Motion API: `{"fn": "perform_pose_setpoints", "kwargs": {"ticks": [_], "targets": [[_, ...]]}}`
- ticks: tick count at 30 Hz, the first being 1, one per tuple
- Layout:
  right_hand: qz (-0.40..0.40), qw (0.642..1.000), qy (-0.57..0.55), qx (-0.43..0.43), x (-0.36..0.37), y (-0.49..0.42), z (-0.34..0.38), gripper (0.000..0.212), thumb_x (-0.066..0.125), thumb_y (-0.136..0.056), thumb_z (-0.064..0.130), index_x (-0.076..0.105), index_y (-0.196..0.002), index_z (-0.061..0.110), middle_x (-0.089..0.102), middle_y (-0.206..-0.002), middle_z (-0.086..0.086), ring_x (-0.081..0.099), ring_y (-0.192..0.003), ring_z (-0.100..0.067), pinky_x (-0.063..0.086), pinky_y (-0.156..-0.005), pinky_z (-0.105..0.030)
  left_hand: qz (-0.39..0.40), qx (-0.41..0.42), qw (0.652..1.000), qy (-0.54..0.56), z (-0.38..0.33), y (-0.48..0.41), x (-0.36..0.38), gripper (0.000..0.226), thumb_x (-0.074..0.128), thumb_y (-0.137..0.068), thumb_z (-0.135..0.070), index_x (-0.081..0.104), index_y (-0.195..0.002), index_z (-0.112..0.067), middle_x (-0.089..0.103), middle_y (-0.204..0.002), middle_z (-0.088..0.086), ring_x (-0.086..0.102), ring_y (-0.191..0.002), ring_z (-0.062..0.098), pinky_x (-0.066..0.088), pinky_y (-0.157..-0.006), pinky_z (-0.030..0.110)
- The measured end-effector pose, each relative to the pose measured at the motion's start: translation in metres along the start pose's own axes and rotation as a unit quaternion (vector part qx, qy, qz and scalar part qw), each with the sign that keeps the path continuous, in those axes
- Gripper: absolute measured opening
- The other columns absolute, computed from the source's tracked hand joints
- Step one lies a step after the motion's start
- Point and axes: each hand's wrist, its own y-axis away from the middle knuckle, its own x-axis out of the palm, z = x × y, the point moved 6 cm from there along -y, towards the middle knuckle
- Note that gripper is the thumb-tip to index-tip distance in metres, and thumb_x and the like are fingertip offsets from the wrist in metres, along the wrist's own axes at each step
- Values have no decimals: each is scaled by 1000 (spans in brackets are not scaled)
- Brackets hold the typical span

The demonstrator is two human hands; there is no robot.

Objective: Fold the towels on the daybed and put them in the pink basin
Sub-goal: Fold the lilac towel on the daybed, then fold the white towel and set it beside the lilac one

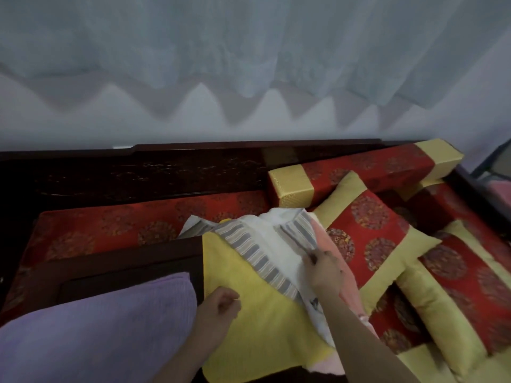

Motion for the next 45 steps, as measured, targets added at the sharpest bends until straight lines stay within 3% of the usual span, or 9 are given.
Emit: {"fn": "perform_pose_setpoints", "kwargs": {"ticks": [9,15,20,26,31,33,36,41,45], "targets": [[-43,921,-284,-263,-105,13,78,15,41,-101,25,54,-93,25,60,-73,3,57,-65,-12,42,-58,-31,-29,47,998,-20,-59,-5,-3,18,62,-87,-11,57,-94,-27,66,-91,5,60,-77,16,47,-63,24],[-30,859,-282,-426,-200,32,158,13,48,-98,18,59,-102,12,61,-79,1,58,-69,-10,45,-63,-27,-116,176,975,-67,-130,-3,-34,94,80,-70,-21,25,-146,-16,46,-136,6,45,-124,20,41,-101,38],[-10,811,-301,-501,-278,59,211,13,51,-97,16,61,-102,9,64,-87,-2,59,-81,-10,43,-75,-22,-175,313,924,-130,-218,1,-75,123,84,-55,-43,12,-151,-15,28,-152,11,26,-141,21,27,-114,41],[29,748,-398,-530,-361,89,259,11,51,-96,11,62,-95,8,54,-77,-6,48,-71,-8,37,-63,-19,30,296,945,-138,-285,34,-74,62,86,-64,-28,55,-118,-26,48,-137,-6,44,-126,4,34,-112,39],[90,666,-550,-496,-405,103,279,12,50,-95,9,62,-96,12,60,-81,-6,54,-74,-15,44,-68,-25,119,268,951,-97,-291,64,-45,101,84,-63,-39,22,-143,-36,41,-138,-22,42,-126,-6,42,-97,11],[88,649,-589,-473,-418,104,285,13,50,-96,9,62,-93,11,63,-78,3,56,-72,-8,46,-69,-20,154,272,941,-127,-288,74,-35,83,79,-71,-36,36,-141,-26,51,-136,-12,48,-127,3,44,-95,11],[68,682,-622,-378,-410,78,283,12,56,-94,19,63,-94,10,64,-81,0,56,-76,-11,48,-69,-23,176,232,955,-56,-283,94,-37,48,81,-71,-18,64,-116,-22,70,-115,-1,64,-110,15,54,-89,26],[39,890,-400,-216,-329,36,237,37,59,-90,39,57,-118,15,58,-111,-1,55,-101,-15,44,-85,-26,66,216,958,176,-280,108,-64,38,68,-81,-41,67,-114,-23,73,-110,1,68,-101,16,56,-81,34],[-21,918,-330,-221,-264,69,195,29,64,-86,34,63,-104,12,61,-102,-3,58,-92,-14,44,-83,-28,40,171,962,210,-259,105,-69,35,60,-90,-37,62,-121,-22,71,-113,8,68,-102,22,57,-83,37]]}}
